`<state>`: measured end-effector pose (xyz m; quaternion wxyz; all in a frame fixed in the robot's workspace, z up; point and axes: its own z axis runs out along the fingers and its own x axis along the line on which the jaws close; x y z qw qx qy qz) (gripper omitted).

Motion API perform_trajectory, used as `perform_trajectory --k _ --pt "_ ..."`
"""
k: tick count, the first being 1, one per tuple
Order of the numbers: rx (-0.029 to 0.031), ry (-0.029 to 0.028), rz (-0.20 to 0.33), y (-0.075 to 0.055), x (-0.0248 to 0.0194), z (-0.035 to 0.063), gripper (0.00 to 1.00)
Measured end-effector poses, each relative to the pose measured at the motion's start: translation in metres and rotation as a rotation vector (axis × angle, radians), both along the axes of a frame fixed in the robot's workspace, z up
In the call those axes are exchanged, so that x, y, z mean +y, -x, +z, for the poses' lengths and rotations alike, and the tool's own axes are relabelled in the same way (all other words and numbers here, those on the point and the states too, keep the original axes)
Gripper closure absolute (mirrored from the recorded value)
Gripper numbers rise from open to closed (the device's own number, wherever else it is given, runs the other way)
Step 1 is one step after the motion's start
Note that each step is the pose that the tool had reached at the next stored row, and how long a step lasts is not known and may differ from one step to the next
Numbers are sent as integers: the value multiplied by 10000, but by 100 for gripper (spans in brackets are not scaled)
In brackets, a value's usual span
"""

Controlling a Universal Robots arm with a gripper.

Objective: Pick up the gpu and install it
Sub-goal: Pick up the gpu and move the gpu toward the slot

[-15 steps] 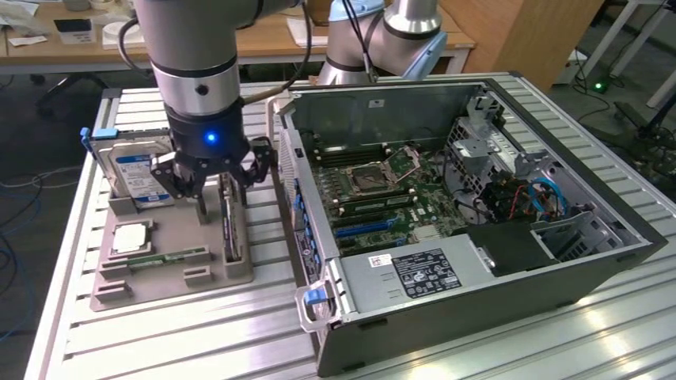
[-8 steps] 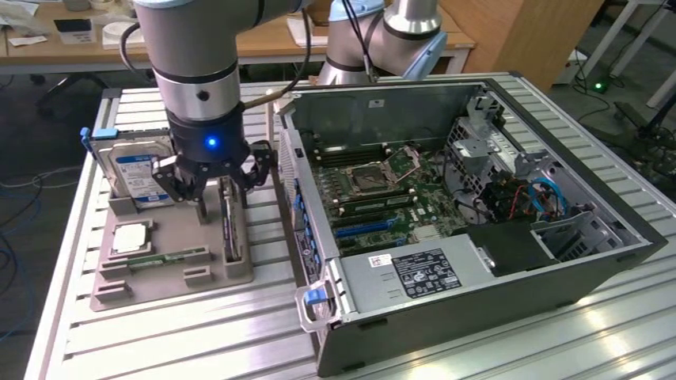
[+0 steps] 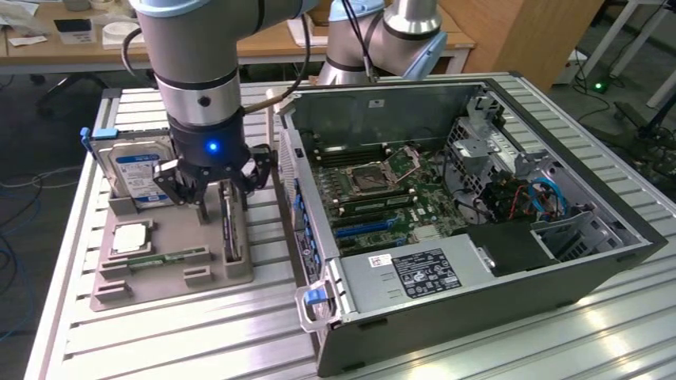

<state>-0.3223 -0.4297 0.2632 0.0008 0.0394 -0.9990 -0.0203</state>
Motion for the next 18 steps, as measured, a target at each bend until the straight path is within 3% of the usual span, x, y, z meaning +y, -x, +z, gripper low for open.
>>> perform_trajectory --k 18 --pt "-1 0 -14 0 0 -137 41"
